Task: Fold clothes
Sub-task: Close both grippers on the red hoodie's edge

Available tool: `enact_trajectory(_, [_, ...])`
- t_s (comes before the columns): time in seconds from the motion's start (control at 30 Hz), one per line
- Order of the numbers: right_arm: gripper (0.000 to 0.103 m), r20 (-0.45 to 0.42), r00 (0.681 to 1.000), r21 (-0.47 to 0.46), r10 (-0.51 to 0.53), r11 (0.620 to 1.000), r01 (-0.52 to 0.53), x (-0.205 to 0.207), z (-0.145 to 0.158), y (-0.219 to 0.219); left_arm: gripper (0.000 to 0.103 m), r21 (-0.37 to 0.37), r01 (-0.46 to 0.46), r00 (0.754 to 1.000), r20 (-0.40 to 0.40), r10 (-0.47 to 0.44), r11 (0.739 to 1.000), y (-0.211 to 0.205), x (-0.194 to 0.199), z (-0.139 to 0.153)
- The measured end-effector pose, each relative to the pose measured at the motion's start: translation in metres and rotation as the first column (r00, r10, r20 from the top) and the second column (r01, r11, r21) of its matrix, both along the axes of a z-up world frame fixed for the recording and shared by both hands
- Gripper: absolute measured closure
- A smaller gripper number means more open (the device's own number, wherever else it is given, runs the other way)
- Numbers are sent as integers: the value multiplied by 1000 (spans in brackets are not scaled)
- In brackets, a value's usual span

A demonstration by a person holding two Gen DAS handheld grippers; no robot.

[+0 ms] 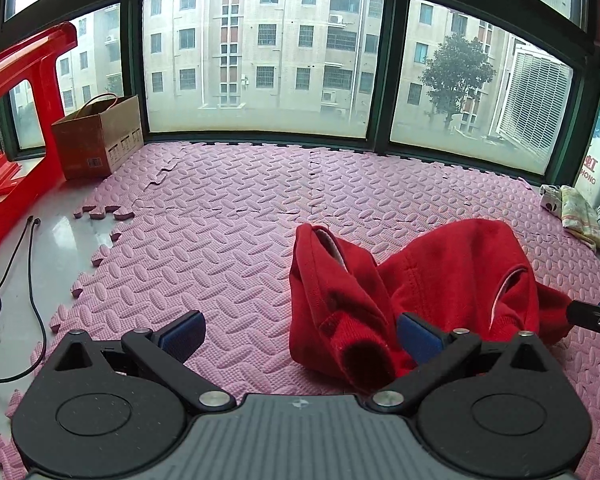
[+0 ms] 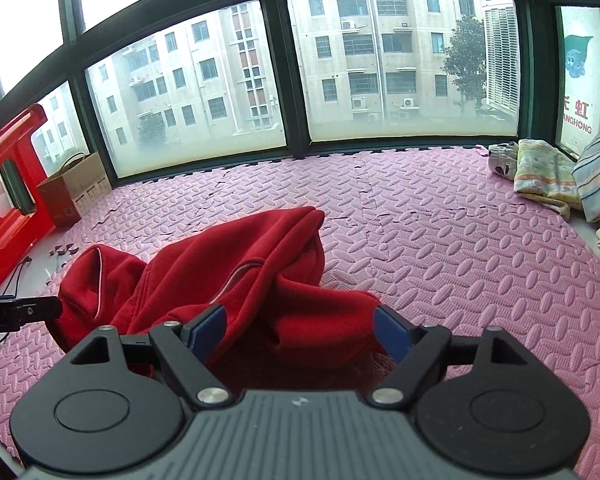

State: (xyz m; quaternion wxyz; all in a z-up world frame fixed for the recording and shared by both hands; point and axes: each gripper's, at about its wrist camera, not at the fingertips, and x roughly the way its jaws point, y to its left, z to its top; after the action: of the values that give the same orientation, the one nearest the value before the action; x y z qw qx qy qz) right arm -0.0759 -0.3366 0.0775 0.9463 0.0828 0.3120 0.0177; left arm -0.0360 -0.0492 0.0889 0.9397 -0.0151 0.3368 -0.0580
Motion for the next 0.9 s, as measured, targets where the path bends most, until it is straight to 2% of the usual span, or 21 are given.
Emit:
enact_trajectory(0.27, [40,-24,998,67,54,996,-52,44,-5,3,2,-9,37,997,-65,-37,999,-5,28,-10])
enact_trajectory(0.4, [51,-55,996,93,64,994,-59,61,-14,4,20,-47,67,990,-124,-72,997,-5,38,-20])
enact_trajectory(0.43, [59,-57,996,101,68,993,-62,62,-15,5,25,-64,78,987,-133,-86,995,-4,38,-22])
enact_trajectory(0.5, [67,-59,995,120,79,990,-71,63,-18,6,43,-98,99,983,-145,-112,990,-3,39,-24])
enact_trajectory(0.53, [70,-56,995,119,81,990,-74,63,-18,6,47,-111,108,981,-147,-124,988,-3,39,-24])
enact_trajectory(0.6, [77,-49,995,119,85,990,-79,62,-18,7,64,-131,128,979,-145,-147,983,-3,38,-23])
enact_trajectory(0.77, [88,-20,995,104,101,990,-98,51,-6,7,72,-131,165,976,-123,-181,978,-2,31,-15])
enact_trajectory(0.9, [93,1,988,136,152,979,-151,38,6,4,72,-150,183,972,-123,-202,972,6,22,-8])
